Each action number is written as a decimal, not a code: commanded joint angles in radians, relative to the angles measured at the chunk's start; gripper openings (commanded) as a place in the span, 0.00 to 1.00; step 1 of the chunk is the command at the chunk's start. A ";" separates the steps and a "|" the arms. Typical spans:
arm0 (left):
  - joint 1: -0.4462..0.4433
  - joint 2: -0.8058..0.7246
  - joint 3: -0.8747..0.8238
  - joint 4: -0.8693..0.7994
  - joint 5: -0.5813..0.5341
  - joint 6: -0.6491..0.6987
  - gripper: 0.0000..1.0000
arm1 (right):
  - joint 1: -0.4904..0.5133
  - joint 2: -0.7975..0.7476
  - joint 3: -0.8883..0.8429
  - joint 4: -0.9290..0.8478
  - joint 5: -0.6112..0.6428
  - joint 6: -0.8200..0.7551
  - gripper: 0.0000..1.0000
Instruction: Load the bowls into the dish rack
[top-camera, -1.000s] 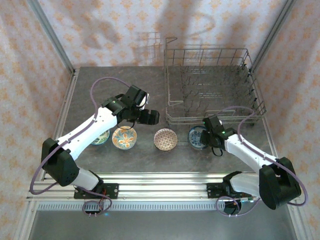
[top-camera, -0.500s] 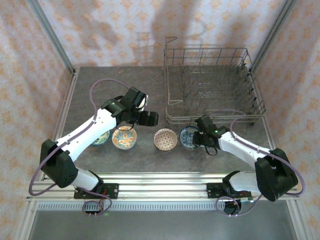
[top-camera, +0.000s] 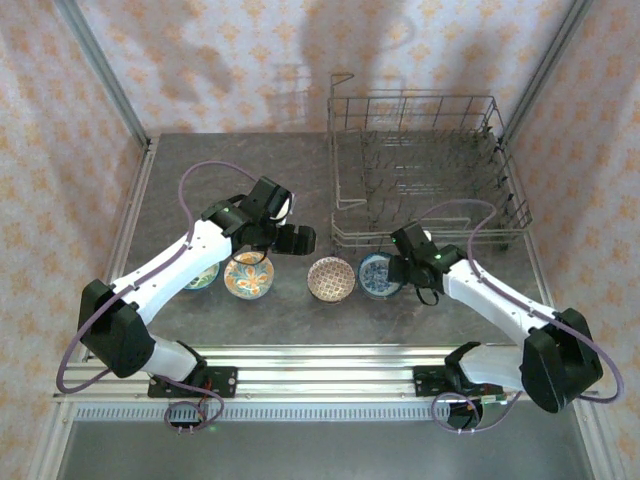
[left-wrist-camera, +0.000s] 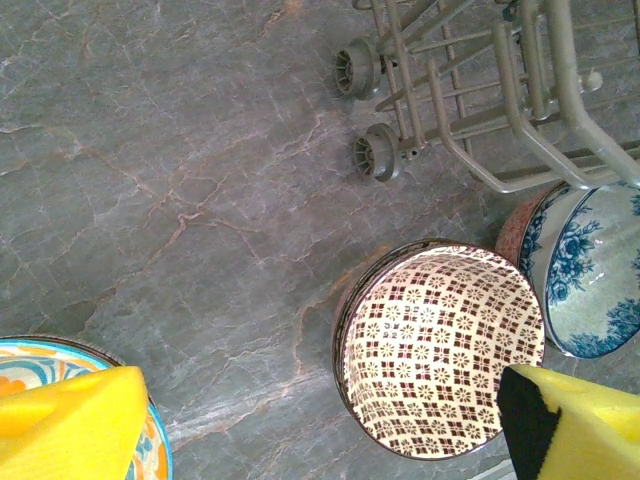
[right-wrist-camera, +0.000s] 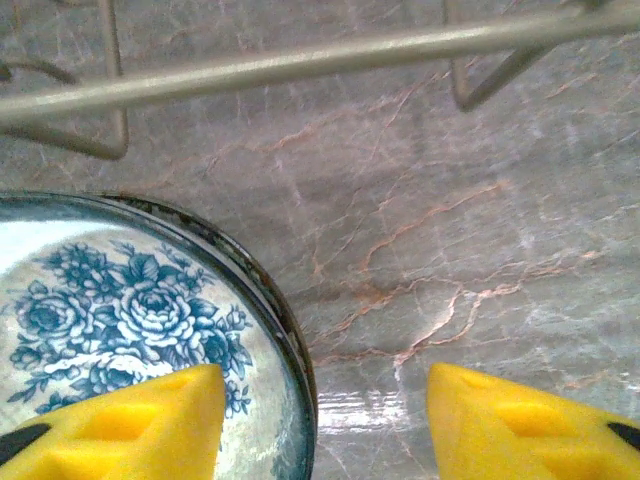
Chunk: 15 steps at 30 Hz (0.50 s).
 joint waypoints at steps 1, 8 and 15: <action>-0.009 -0.024 -0.001 0.016 0.007 -0.019 0.91 | 0.002 -0.010 0.039 -0.022 0.057 -0.010 0.51; -0.043 -0.039 -0.033 0.063 0.025 -0.054 0.89 | 0.009 0.041 0.031 0.012 -0.001 -0.041 0.41; -0.083 -0.044 -0.071 0.145 0.044 -0.167 0.88 | 0.009 0.058 0.012 0.037 -0.012 -0.045 0.36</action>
